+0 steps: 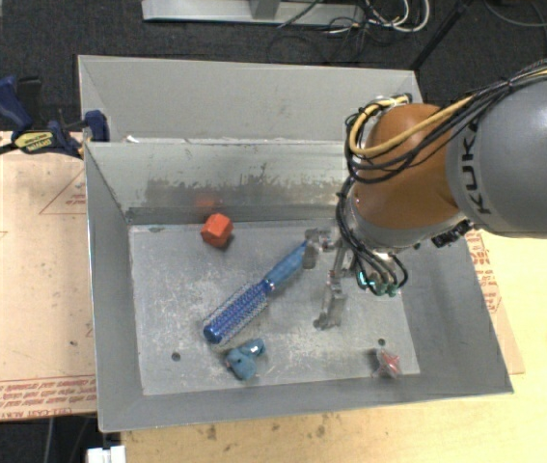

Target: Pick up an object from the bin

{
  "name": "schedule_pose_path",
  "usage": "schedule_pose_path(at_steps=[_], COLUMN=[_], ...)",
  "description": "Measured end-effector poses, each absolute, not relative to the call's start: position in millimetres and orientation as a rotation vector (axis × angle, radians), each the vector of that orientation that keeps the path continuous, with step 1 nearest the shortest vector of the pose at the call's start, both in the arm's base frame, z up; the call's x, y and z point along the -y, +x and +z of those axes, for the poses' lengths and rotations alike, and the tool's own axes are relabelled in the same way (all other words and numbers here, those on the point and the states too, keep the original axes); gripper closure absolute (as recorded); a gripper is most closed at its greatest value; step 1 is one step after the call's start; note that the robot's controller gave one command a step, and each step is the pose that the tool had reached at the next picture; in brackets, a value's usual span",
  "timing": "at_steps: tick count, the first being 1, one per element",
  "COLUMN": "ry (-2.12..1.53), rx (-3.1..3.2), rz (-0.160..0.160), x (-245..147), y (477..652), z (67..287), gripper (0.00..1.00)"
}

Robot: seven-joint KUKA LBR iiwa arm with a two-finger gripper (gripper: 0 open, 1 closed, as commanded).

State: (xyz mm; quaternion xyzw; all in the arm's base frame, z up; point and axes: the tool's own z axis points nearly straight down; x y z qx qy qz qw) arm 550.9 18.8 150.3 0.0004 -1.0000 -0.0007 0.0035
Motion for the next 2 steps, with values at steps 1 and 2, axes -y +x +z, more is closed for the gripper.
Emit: schedule_pose_path(at_steps=[1,2], ry=[0.163,0.393], rx=[3.142,3.116], rz=[-0.003,-0.002], x=[-43.5,-45.4], y=[598.7,621.8], z=[134.4,67.3], gripper=[0.0,0.0])
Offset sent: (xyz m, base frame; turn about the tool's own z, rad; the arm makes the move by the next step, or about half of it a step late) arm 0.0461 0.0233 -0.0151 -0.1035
